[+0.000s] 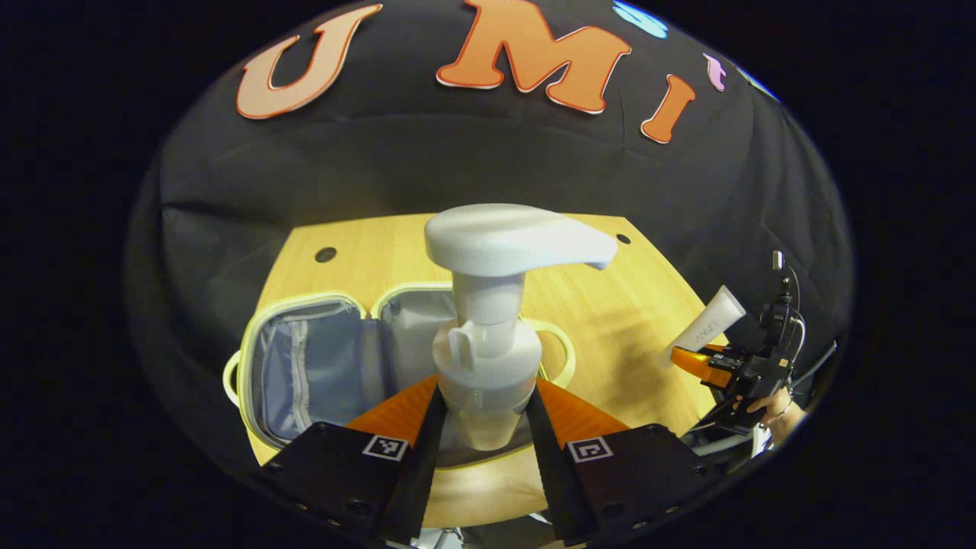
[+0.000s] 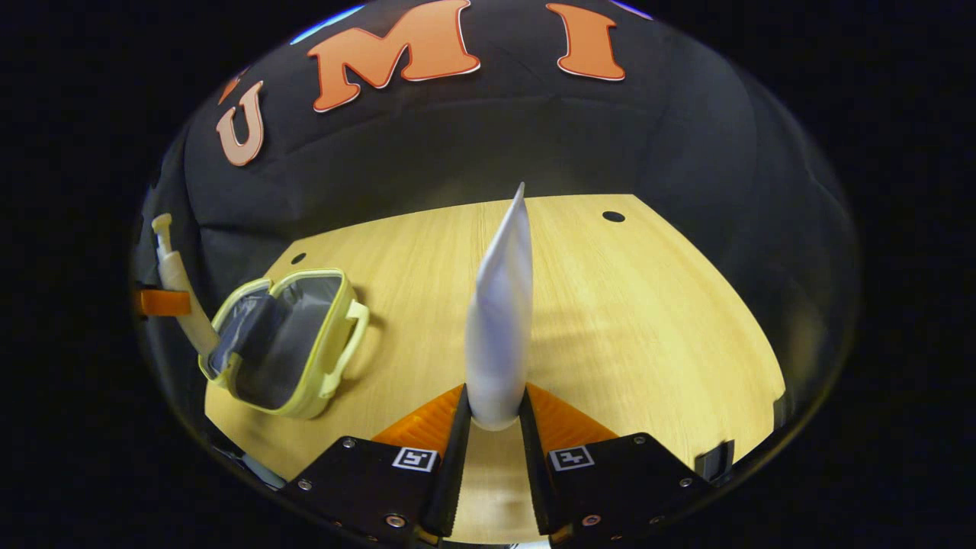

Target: First open the suitcase, pack the skin care products into it, and then close the suitcase.

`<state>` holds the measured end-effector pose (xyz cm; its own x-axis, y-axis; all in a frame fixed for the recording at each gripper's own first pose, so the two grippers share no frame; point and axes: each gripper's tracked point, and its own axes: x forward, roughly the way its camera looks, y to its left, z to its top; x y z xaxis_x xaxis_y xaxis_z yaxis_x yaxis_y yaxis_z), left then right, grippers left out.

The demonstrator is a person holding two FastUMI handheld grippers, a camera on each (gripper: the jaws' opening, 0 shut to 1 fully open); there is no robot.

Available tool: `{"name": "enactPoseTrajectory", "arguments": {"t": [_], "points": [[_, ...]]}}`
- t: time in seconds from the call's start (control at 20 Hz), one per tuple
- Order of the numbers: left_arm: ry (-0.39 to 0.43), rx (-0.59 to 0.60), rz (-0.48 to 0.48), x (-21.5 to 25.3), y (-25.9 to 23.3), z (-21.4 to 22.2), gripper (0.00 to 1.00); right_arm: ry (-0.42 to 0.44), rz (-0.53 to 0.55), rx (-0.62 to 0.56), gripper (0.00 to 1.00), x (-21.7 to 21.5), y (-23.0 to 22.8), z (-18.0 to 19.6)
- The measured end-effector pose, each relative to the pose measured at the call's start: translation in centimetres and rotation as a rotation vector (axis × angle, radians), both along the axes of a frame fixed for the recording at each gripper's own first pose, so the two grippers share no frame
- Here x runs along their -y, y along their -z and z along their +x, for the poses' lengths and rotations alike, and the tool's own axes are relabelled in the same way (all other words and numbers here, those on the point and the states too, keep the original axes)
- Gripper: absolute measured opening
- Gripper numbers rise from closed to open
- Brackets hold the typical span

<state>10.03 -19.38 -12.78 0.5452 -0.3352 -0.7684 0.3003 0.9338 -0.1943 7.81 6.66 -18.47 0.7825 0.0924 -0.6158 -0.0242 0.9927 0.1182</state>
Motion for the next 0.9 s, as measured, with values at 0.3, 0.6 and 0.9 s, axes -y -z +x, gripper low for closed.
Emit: {"name": "enactPoseTrajectory", "arguments": {"t": [0.3,0.6,0.9], "points": [[0.145,-0.278,0.061,0.1,5.4,0.8,0.61,-0.015,0.044,-0.027,0.40,-3.7,-1.1,-1.7],[0.162,-0.448,0.147,0.5,10.4,4.0,0.61,0.010,0.057,-0.094,0.44,-4.5,-0.4,-3.7],[0.148,-0.497,0.181,-0.2,15.2,5.9,0.61,0.050,0.041,-0.114,0.39,-4.1,-1.0,-4.9]]}}
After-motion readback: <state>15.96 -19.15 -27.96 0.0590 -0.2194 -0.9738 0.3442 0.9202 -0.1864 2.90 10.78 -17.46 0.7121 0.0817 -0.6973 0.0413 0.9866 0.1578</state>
